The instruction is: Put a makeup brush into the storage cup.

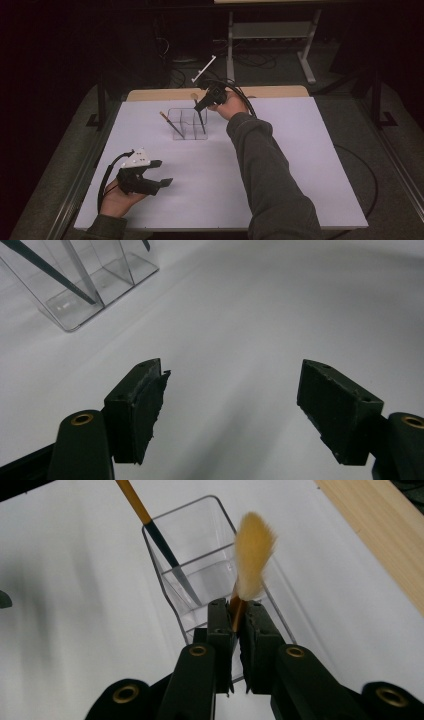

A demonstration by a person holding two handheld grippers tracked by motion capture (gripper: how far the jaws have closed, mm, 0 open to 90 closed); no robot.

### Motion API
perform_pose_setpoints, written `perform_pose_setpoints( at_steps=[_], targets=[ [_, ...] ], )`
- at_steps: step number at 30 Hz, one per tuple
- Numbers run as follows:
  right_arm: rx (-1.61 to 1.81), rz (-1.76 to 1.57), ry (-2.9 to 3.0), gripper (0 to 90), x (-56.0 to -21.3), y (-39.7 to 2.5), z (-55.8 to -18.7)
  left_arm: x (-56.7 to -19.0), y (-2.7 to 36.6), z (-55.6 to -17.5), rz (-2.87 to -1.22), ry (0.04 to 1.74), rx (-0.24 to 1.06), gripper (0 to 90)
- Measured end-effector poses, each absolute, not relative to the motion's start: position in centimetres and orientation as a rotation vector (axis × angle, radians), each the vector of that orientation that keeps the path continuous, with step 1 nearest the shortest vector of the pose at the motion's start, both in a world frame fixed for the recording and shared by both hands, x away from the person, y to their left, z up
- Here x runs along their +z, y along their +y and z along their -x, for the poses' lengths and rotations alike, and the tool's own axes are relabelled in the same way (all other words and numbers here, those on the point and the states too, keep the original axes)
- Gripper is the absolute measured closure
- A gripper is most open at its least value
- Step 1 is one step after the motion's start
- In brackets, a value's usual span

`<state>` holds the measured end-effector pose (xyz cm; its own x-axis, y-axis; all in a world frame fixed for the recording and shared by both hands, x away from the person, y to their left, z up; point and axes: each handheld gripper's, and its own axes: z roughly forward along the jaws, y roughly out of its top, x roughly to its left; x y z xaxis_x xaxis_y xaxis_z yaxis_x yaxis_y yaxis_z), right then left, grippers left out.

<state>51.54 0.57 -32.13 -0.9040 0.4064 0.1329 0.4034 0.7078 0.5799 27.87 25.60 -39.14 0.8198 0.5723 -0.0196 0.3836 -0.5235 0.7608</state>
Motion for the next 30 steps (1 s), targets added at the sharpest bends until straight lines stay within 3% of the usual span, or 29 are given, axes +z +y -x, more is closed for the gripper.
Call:
perform_pose_setpoints(
  at_steps=[24, 30],
  targets=[
    [0.967, -0.765, 2.903, 81.7, -34.1, 0.2, -51.3, -39.3, 25.5, -28.0, -2.196, 0.697, 0.291, 26.2],
    [0.976, -0.774, 2.889, 75.3, -34.0, 0.0, -51.2, -39.3, 25.4, -28.0, -2.196, 0.697, 0.293, 26.2]
  ],
)
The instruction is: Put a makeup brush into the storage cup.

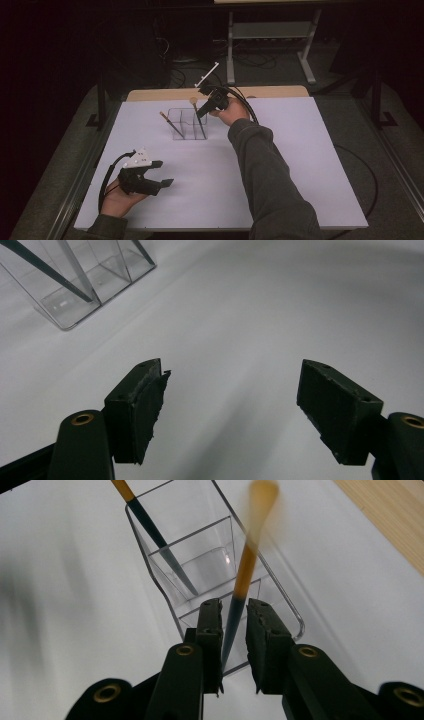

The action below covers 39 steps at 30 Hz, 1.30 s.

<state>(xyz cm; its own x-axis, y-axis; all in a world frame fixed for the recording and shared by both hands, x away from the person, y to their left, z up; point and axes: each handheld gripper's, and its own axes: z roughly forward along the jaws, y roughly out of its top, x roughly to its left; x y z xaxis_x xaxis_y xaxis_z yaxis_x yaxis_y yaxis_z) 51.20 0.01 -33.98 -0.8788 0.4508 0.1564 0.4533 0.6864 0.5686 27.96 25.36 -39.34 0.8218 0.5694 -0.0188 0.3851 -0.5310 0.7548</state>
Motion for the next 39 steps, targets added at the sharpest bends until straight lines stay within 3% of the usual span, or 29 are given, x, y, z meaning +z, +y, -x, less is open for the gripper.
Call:
perform_pose_setpoints(
  at_steps=[9, 25, 39],
  targets=[
    [-1.064, 0.778, -2.862, 70.8, -33.2, -1.4, -50.6, -39.5, 25.3, -28.0, -2.205, 0.692, 0.289, 26.1],
    [-1.226, 0.828, -2.823, 55.7, -32.5, -6.3, -47.8, -39.6, 25.0, -28.0, -2.194, 0.699, 0.283, 25.7],
    [-1.284, 0.871, -2.795, 43.6, -32.4, -7.8, -46.5, -39.5, 25.2, -28.1, -2.199, 0.709, 0.281, 24.9]
  ],
)
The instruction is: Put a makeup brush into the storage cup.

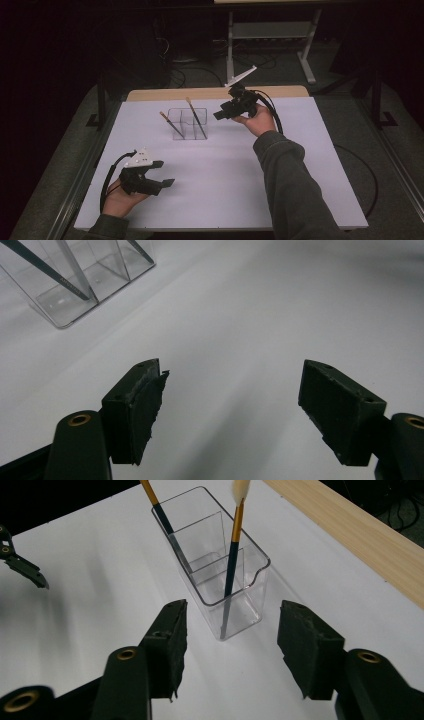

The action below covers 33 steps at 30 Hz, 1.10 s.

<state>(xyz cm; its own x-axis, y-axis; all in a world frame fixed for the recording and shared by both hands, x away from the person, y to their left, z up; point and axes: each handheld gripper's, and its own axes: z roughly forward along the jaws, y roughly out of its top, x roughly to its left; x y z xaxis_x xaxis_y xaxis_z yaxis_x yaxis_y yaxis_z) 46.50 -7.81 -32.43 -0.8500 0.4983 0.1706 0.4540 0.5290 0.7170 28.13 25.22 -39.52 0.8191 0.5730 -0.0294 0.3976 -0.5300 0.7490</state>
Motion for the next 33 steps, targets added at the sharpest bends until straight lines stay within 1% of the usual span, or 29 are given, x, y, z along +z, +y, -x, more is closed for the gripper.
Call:
perform_pose_setpoints(
  at_steps=[14, 19, 33],
  targets=[
    [1.266, -0.806, 2.654, 37.8, -32.5, -9.2, -45.3, -39.5, 25.4, -28.0, -2.173, 0.715, 0.285, 24.6],
    [1.277, -0.844, 2.652, 36.3, -32.6, -9.9, -44.8, -39.6, 25.3, -28.0, -2.176, 0.719, 0.277, 24.4],
    [1.309, -0.83, 2.625, 35.1, -32.9, -11.5, -43.1, -39.6, 25.3, -28.0, -2.184, 0.718, 0.282, 24.2]
  ],
)
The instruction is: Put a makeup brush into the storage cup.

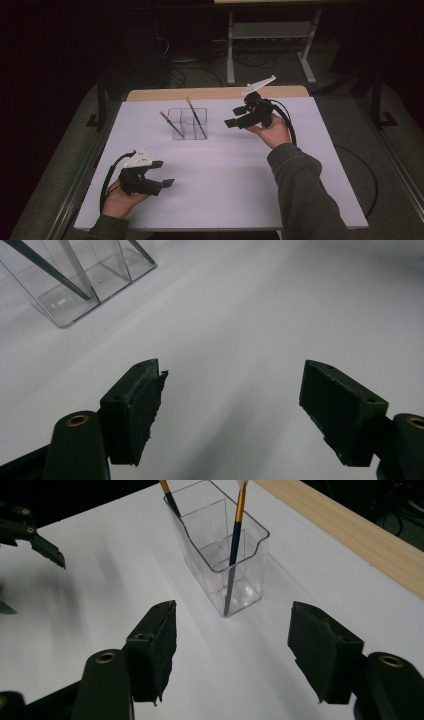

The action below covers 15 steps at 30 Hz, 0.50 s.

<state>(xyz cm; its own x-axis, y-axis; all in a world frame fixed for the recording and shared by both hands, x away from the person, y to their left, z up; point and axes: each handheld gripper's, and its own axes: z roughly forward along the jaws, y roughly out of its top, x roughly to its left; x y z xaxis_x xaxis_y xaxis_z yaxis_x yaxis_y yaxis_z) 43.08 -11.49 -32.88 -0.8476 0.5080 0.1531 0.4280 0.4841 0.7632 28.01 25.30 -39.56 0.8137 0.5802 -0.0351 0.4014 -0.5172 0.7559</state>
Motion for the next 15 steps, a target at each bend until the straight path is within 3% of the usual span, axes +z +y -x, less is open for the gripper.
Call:
perform_pose_setpoints(
  at_steps=[15],
  targets=[
    [1.314, -0.827, 2.597, 32.9, -33.7, -13.2, -41.2, -39.4, 25.2, -27.9, -2.171, 0.72, 0.289, 23.6]
  ],
)
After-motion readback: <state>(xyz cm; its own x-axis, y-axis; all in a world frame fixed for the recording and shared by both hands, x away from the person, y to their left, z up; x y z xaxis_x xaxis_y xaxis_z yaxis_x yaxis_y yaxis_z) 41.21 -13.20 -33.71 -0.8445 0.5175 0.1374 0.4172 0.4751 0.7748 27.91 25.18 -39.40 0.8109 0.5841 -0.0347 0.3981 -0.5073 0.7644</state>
